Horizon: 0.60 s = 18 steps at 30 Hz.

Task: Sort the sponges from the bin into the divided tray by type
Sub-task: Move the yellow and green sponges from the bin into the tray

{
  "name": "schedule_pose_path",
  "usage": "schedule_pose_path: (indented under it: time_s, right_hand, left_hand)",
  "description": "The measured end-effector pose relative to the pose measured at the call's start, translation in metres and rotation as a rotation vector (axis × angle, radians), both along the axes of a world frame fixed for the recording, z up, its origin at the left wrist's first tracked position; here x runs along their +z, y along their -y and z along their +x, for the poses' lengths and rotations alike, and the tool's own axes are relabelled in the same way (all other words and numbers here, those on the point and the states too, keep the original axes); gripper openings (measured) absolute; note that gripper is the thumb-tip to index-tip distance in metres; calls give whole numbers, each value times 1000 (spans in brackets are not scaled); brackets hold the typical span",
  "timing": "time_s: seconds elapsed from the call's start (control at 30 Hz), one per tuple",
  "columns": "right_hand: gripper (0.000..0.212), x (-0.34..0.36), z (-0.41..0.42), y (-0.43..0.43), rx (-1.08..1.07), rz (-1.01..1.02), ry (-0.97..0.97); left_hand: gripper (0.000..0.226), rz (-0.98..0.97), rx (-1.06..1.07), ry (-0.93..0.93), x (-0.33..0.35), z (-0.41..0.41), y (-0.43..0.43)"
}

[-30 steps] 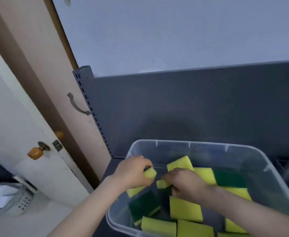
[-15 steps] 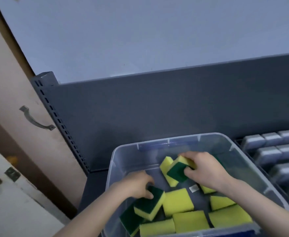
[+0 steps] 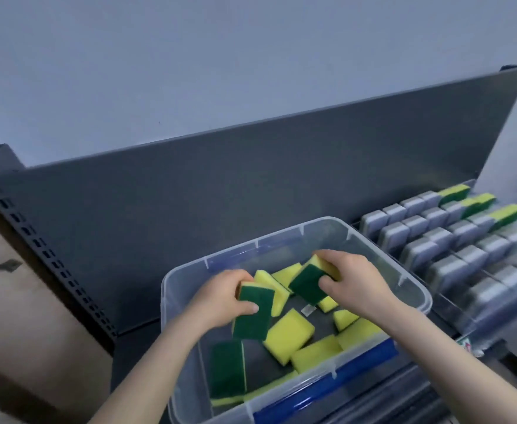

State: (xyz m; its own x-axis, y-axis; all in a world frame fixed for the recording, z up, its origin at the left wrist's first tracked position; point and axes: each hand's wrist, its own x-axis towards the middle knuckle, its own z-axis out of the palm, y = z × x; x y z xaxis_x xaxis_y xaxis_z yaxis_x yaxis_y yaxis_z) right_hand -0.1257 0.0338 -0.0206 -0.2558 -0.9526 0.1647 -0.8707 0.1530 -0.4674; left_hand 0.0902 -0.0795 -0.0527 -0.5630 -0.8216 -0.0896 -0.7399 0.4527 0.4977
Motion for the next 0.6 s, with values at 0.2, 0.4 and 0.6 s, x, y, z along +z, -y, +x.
schedule_pose_path:
  time_s: [0.2, 0.4, 0.6]
  right_hand:
    - [47, 4, -10, -26, -168, -96, 107]
    - [46, 10, -28, -60, -297, -208, 212]
    - [43, 11, -54, -108, -432, -402, 322]
  left_hand:
    - [31, -102, 103, -345, 31, -27, -20]
    - [33, -158, 133, -508, 38, -61, -50]
    - [36, -157, 147, -661, 40, -105, -94]
